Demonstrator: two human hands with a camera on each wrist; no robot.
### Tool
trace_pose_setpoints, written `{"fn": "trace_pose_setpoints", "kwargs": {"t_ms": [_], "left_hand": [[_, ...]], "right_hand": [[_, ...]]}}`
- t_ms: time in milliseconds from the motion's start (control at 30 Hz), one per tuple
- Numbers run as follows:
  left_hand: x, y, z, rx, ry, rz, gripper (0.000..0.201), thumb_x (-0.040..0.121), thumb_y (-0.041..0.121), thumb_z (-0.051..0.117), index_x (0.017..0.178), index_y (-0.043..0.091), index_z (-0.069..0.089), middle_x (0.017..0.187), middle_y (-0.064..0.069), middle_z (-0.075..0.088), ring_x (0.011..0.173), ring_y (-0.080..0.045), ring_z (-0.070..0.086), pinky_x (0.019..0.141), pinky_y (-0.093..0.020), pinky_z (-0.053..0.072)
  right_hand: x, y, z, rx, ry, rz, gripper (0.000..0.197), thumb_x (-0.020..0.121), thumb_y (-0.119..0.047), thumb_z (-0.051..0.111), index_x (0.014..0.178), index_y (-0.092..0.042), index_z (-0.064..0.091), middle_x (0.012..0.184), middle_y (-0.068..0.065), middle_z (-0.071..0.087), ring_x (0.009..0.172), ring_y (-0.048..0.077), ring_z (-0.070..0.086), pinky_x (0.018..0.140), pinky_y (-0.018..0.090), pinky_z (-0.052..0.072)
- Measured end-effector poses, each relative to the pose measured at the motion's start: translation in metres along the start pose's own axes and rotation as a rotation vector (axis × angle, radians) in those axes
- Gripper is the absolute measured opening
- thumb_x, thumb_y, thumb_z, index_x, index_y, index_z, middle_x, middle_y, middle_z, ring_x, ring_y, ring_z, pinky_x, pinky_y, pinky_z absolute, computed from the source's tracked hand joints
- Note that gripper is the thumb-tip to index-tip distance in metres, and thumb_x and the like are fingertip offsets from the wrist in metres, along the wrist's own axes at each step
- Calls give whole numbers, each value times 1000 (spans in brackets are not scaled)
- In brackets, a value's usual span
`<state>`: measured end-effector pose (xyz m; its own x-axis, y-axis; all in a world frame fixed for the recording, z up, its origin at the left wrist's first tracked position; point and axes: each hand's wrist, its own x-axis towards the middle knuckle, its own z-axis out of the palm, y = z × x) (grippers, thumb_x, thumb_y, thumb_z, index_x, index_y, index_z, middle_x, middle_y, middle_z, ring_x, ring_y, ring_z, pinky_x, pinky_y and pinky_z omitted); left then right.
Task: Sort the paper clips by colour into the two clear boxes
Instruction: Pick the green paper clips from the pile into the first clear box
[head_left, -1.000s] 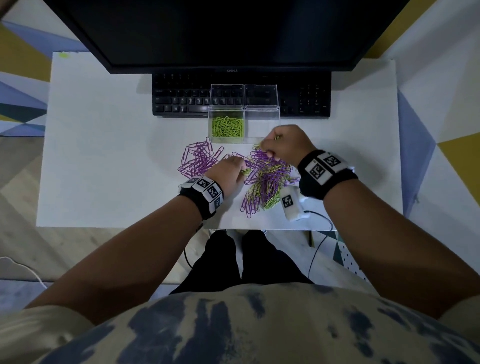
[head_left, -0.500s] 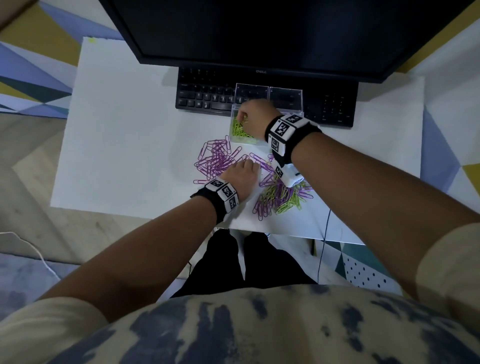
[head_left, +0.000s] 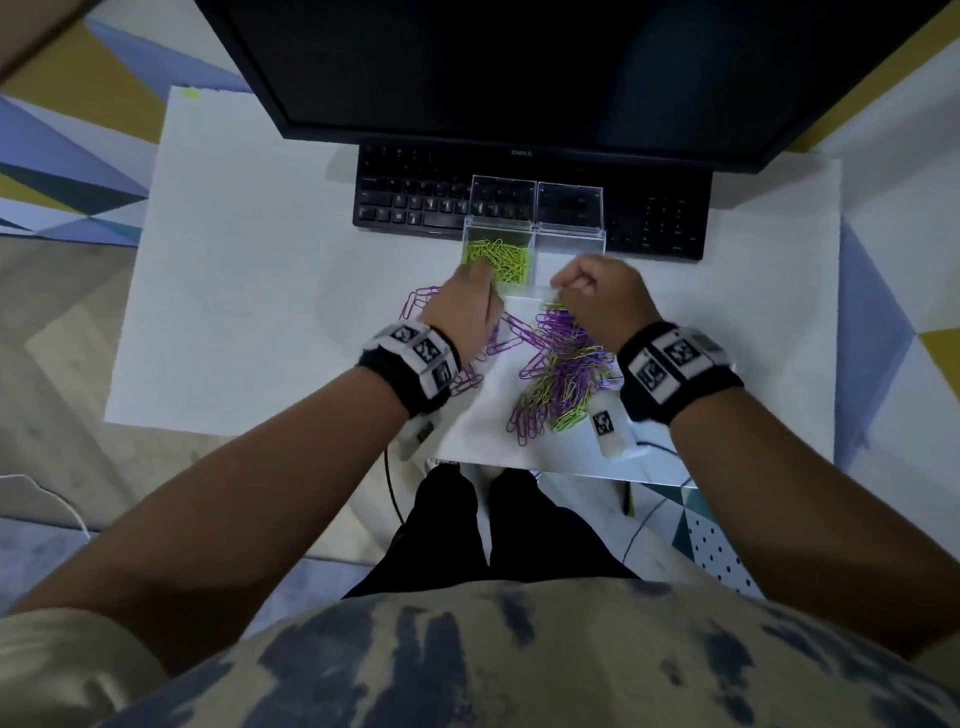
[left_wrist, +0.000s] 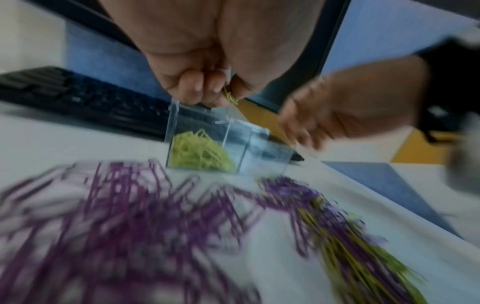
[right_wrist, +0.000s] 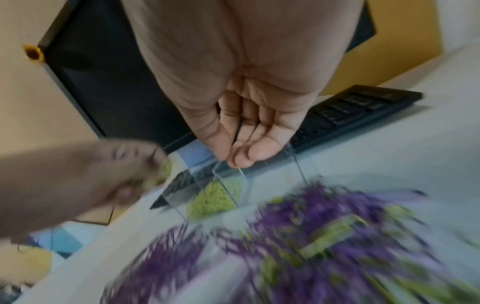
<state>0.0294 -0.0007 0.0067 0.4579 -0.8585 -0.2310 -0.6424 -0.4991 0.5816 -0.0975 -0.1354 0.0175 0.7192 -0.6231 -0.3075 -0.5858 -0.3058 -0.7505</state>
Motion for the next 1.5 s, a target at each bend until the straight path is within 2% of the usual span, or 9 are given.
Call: {"fn": "trace_pose_setpoints", "kwargs": {"t_ms": [167, 300, 400, 500, 633, 833, 1067, 1267, 1500], "left_hand": [[50, 13, -31, 191, -105, 49, 26, 95, 12, 45, 117, -1, 46, 110, -16, 52, 91, -29, 54, 72, -35, 43], [75, 18, -25, 474, -262, 46, 35, 95, 3, 43, 129, -5, 43, 130, -24, 48, 113, -38, 54, 88, -41, 47], [75, 21, -19, 630, -252, 81, 38, 95, -1, 41, 133, -1, 44, 133, -21, 49, 113, -36, 56, 84, -42, 49], [67, 17, -22, 575, -141, 70, 35, 94, 7, 44, 129, 9, 50, 133, -12, 51, 120, -32, 48, 87, -44, 47], [42, 13, -10, 386, 33, 210, 22, 88, 11, 50, 109, 7, 58, 115, -12, 56, 111, -32, 48, 84, -41, 45], [8, 11, 47, 283, -268, 172, 23, 89, 15, 55, 111, 10, 56, 109, -6, 50, 101, -26, 57, 84, -43, 53], [0, -21, 50, 196, -226, 105, 22, 93, 13, 48, 105, 5, 64, 110, -11, 51, 90, -27, 59, 82, -36, 51], [3, -19, 41, 223, -187, 120, 17, 91, 16, 51, 102, 11, 63, 107, -7, 54, 97, -23, 56, 81, -38, 52], [15, 1, 56, 259, -187, 104, 21, 90, 7, 51, 108, 11, 63, 110, -8, 53, 97, -26, 59, 80, -38, 52]], "right_hand": [[-36, 39, 20, -245, -248, 83, 17, 87, -8, 55, 91, -10, 71, 95, 7, 67, 87, 23, 62, 79, 29, 49], [-43, 46, 35, -360, -262, 32, 21, 83, -5, 55, 92, -11, 73, 100, 10, 65, 93, 26, 61, 74, 21, 38], [-44, 47, 42, -365, -238, 15, 20, 81, -3, 56, 92, -10, 72, 102, 11, 61, 94, 27, 59, 75, 22, 38], [-43, 46, 44, -281, -218, 0, 22, 82, 0, 56, 94, -8, 73, 100, 14, 64, 89, 29, 63, 74, 24, 44], [-34, 45, 35, -201, -67, 60, 21, 84, -4, 56, 96, -9, 72, 103, 13, 62, 89, 27, 60, 78, 28, 47], [-31, 42, 38, -269, -101, 111, 13, 81, -6, 57, 86, -8, 69, 97, 14, 63, 88, 30, 61, 77, 34, 50], [-22, 43, 25, -225, -13, 175, 28, 87, -13, 54, 113, -15, 64, 107, 8, 64, 95, 24, 59, 79, 28, 43], [-25, 50, 27, -310, -43, 171, 16, 86, -15, 52, 95, -16, 66, 100, 7, 67, 91, 27, 63, 80, 35, 51], [-8, 46, 30, -341, 21, 100, 37, 91, -15, 45, 124, -24, 58, 119, 7, 65, 106, 28, 60, 89, 40, 50]]}}
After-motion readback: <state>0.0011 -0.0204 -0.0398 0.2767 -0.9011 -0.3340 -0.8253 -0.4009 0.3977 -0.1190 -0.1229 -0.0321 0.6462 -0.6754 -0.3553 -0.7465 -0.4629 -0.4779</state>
